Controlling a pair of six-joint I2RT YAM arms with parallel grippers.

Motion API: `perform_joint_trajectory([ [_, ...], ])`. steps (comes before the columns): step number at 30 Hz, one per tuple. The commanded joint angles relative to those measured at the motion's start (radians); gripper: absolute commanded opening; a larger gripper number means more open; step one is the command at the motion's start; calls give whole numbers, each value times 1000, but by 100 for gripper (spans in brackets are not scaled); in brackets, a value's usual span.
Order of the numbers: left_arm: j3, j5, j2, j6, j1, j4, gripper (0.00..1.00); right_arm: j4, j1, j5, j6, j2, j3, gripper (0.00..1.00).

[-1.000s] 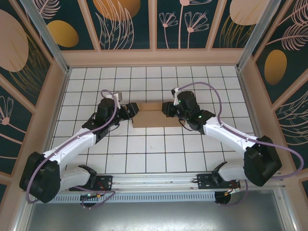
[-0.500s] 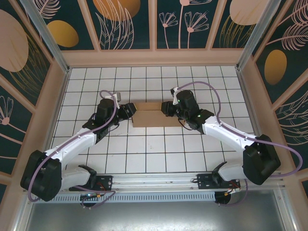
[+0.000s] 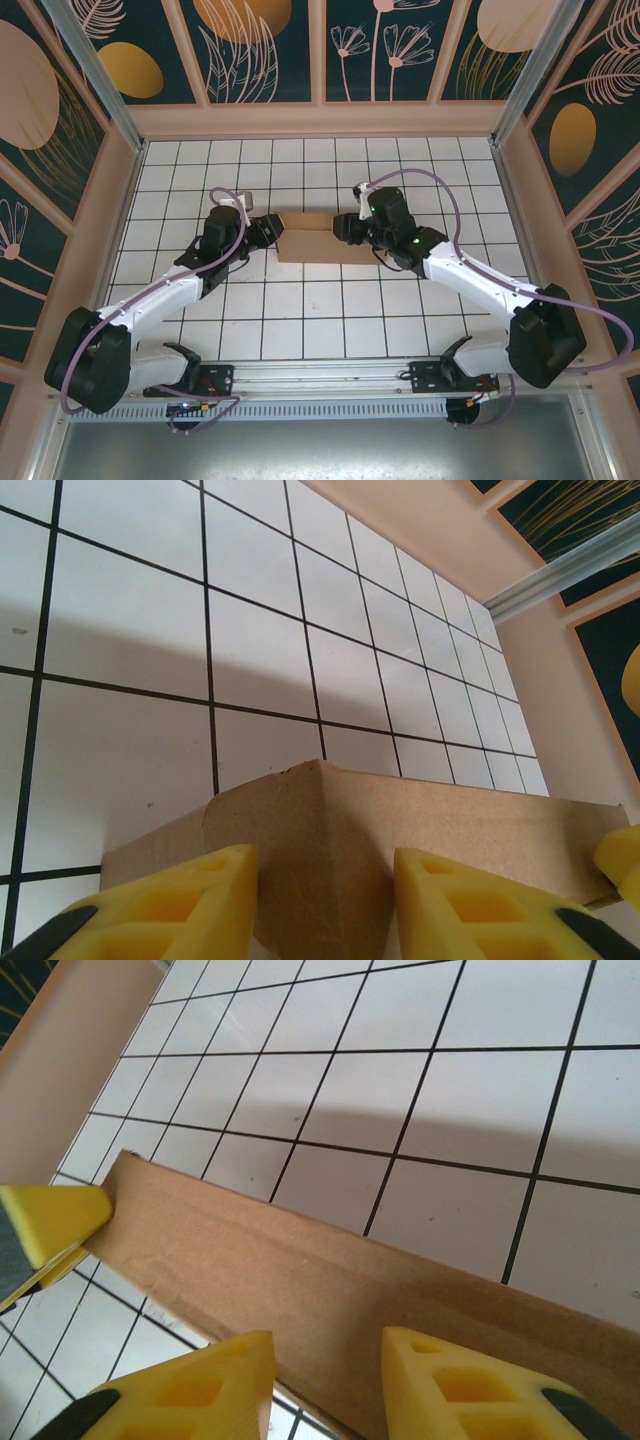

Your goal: Fold the paper box

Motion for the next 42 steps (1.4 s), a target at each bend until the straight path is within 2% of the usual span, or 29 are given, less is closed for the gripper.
perform_joint_trajectory([
  [1, -20, -3, 15, 25, -11, -32, 40, -66, -4, -51, -12, -62, 38, 38],
  [5, -9, -11, 17, 30, -18, -41, 40, -97, -36, -22, -10, -143, 34, 45],
  [11, -10, -22, 18, 31, -28, -39, 40, -182, -118, 148, 28, -252, -23, 61],
  [15, -12, -26, 19, 36, -31, -42, 40, -194, -206, 187, 67, -282, -80, 64],
  [22, -13, -27, 11, 37, -31, -47, 41, -171, -222, 224, 92, -266, -129, 67],
  [29, -24, -15, 15, 24, -31, -12, 40, -33, -225, 76, 156, -215, -206, 63],
  [34, -26, 21, 25, 7, -31, 62, 40, 91, -223, -45, 180, -184, -242, 52],
  [38, -27, 23, 39, -8, -31, 129, 38, 174, -223, -77, 168, -163, -242, 45],
  [42, -26, 31, 54, -19, -31, 207, 37, 256, -224, -103, 160, -129, -227, 44],
])
